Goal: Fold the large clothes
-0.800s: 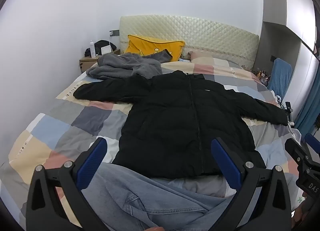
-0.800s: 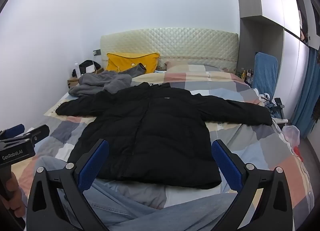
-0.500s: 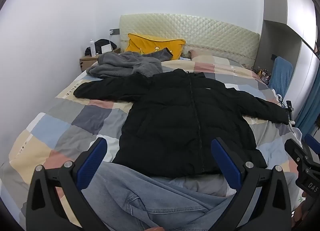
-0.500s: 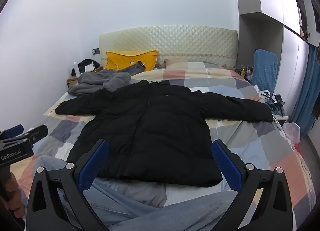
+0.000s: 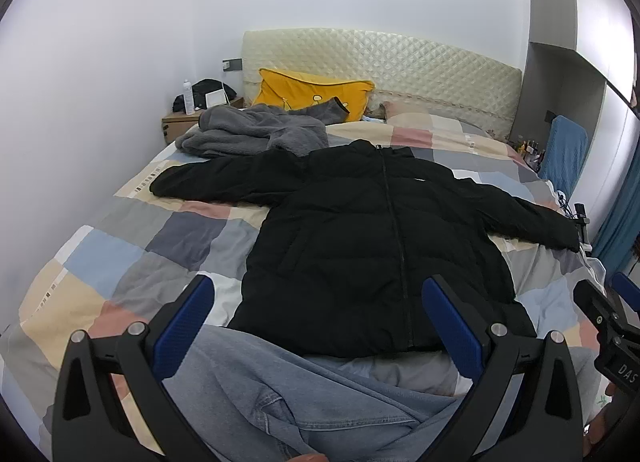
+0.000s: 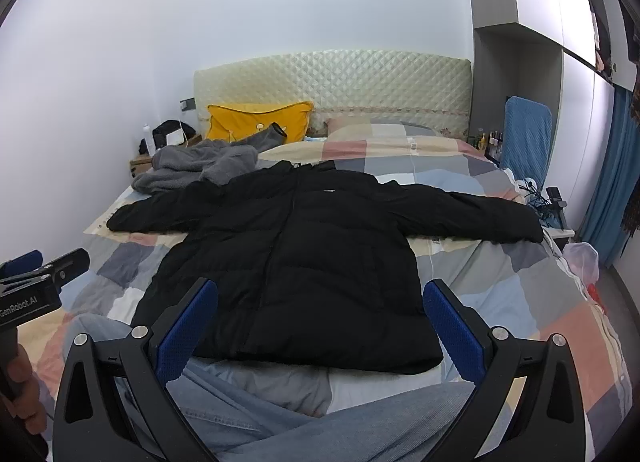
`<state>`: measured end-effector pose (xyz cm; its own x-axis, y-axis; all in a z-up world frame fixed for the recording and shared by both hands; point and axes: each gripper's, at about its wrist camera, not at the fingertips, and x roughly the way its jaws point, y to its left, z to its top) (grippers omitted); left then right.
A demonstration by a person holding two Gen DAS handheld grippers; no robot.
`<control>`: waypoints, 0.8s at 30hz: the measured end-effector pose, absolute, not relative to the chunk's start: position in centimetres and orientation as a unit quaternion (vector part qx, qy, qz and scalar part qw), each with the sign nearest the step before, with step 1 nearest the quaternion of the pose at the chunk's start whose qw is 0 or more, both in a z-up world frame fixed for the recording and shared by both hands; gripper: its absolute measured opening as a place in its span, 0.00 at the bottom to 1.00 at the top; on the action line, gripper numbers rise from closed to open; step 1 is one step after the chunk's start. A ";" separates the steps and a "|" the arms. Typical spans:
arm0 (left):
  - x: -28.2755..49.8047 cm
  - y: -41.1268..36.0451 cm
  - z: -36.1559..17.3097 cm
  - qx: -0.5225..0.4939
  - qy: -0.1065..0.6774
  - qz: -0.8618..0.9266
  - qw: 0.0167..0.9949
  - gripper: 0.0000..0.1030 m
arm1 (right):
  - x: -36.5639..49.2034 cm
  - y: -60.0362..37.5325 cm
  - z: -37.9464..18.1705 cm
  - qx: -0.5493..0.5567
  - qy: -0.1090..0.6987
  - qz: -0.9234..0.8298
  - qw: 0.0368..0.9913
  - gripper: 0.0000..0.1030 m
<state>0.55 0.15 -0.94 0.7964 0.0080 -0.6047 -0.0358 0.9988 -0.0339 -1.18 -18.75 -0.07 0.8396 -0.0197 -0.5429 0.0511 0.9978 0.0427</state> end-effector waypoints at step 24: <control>0.8 0.8 -1.2 -0.029 0.331 0.011 0.943 1.00 | -1.0 -18.9 -0.1 0.013 0.283 -0.029 0.959 1.00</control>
<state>0.82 0.79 -1.15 0.7808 0.0004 -0.6248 -0.0394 0.9980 -0.0486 -0.97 -18.86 -0.14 0.8381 -0.0490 -0.5434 0.0638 0.9979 0.0085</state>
